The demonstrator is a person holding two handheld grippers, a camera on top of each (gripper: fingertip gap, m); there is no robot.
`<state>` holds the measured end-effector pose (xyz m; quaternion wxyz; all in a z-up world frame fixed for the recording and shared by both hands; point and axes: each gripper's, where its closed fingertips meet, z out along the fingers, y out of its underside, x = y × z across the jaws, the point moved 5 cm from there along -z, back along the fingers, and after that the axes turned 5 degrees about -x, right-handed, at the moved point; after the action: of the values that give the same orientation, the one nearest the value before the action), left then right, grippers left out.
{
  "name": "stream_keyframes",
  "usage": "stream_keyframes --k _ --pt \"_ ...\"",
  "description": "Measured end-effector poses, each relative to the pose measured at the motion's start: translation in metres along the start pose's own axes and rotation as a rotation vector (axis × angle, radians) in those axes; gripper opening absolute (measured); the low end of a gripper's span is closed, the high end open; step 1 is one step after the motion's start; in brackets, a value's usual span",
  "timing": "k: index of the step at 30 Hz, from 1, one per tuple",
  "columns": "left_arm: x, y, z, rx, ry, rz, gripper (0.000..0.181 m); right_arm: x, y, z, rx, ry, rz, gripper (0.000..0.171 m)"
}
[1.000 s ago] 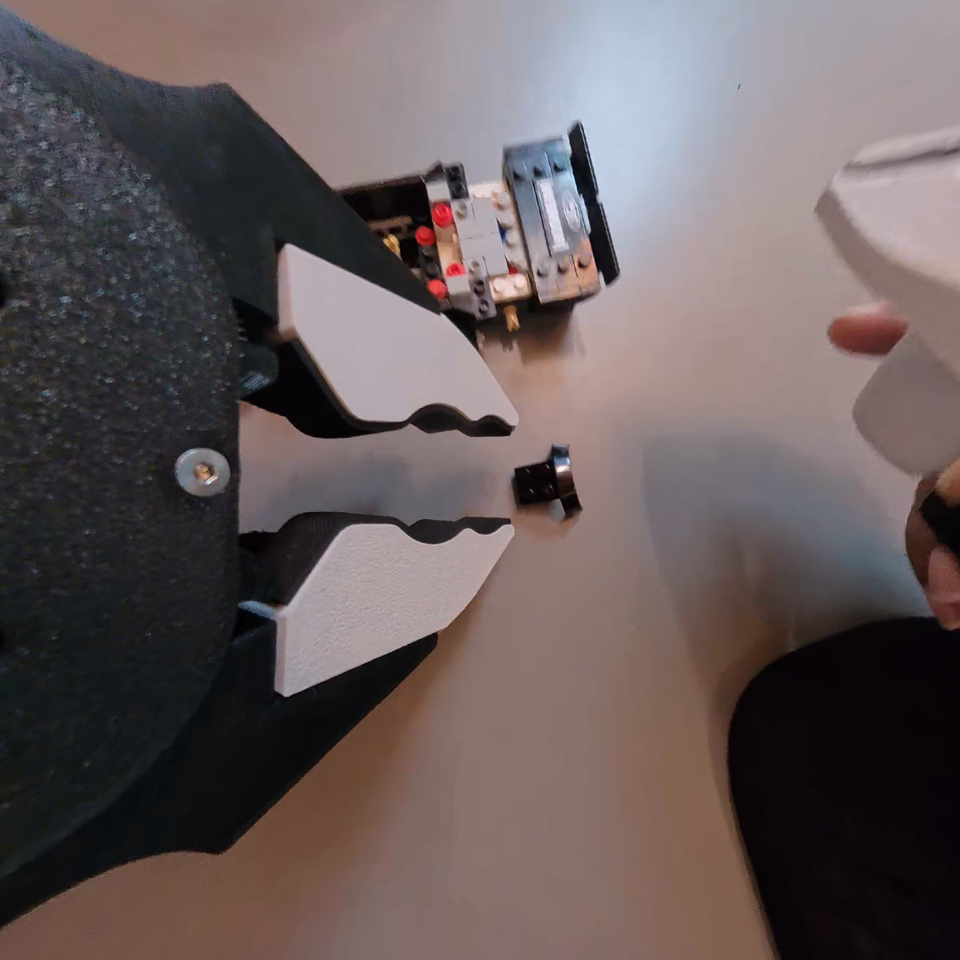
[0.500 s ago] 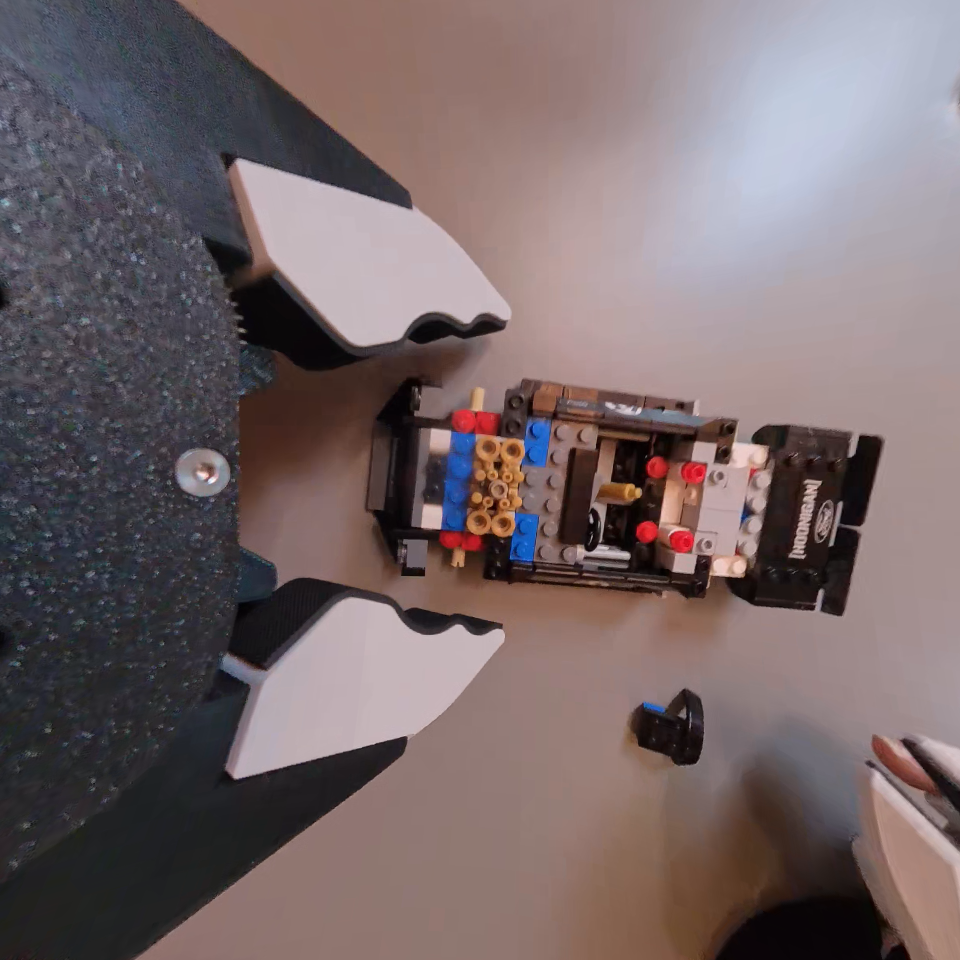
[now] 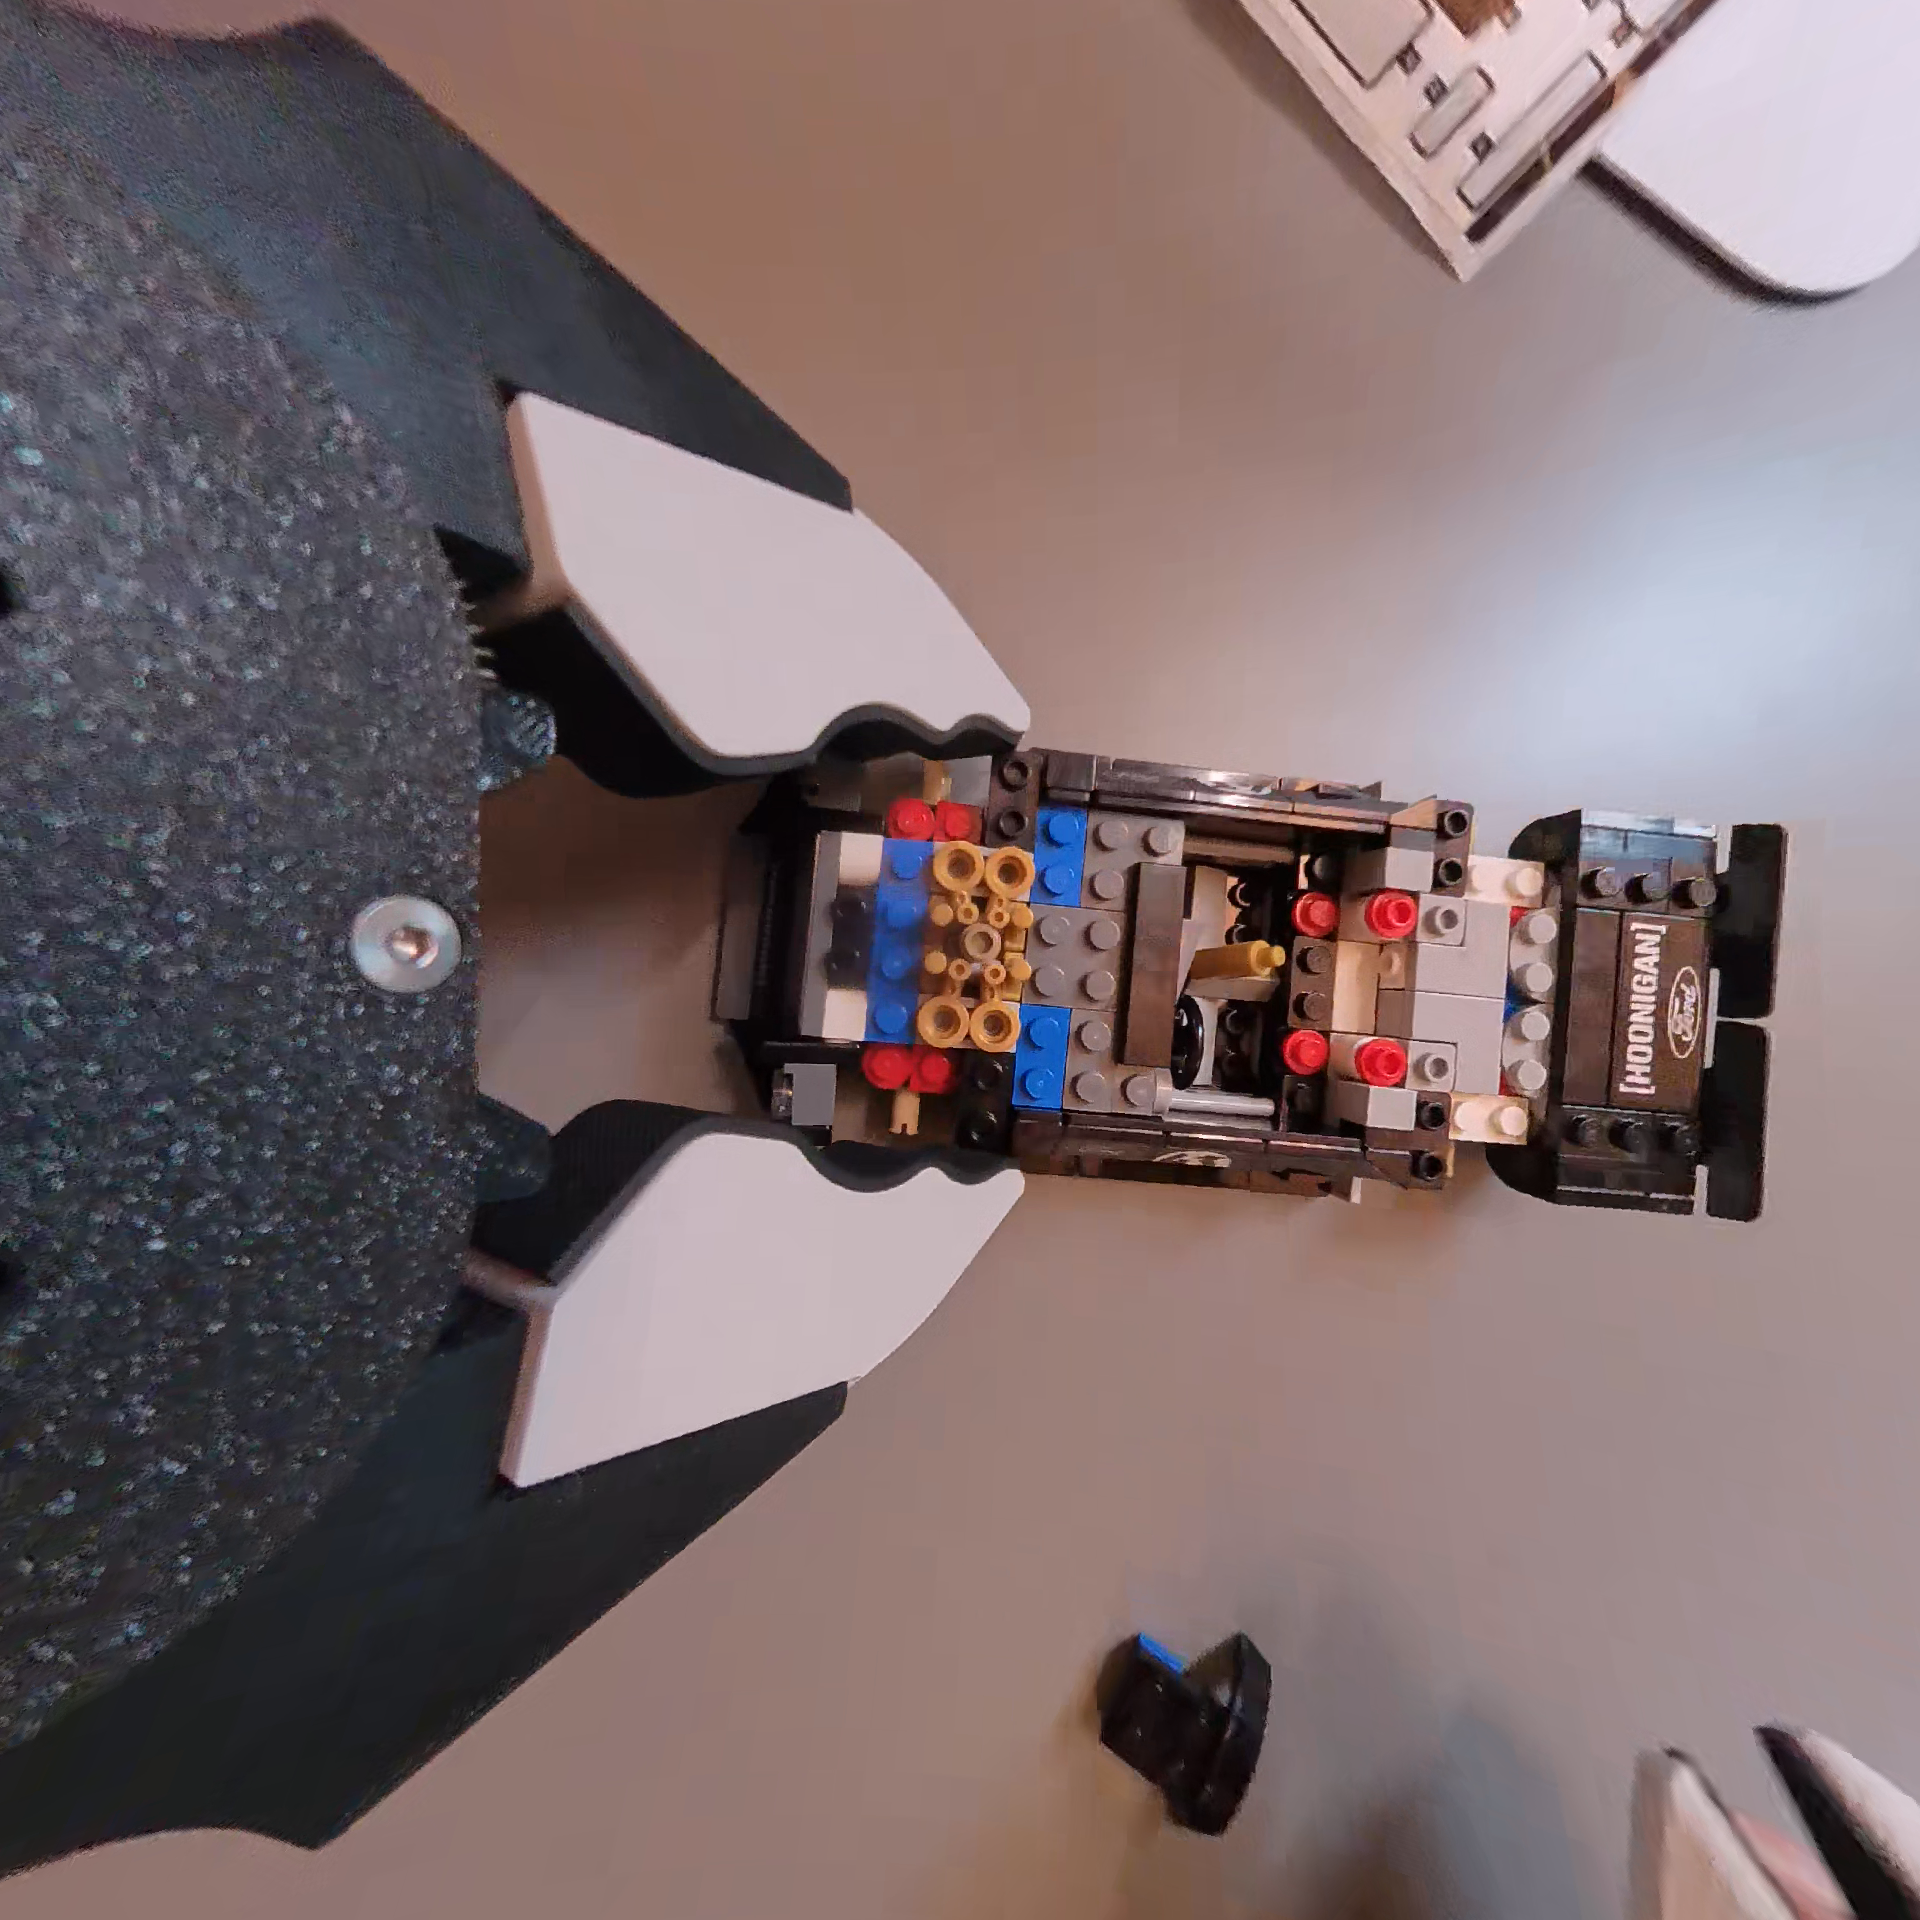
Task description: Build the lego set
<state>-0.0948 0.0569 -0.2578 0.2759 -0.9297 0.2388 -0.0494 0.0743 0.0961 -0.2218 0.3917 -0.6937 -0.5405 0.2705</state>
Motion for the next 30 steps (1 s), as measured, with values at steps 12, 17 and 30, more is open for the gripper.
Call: stream_keyframes --k 12,17,30 --pt "0.019 0.029 -0.032 0.043 0.136 -0.006 0.070 0.000 0.002 0.010 -0.043 -0.016 0.001 0.010" --pt "0.012 0.026 -0.035 0.106 0.162 -0.048 0.067 0.000 0.003 0.009 -0.031 -0.012 0.016 0.010" --pt "-0.008 0.026 -0.062 0.215 0.144 -0.086 0.067 -0.002 0.007 0.011 -0.027 -0.023 0.031 0.010"
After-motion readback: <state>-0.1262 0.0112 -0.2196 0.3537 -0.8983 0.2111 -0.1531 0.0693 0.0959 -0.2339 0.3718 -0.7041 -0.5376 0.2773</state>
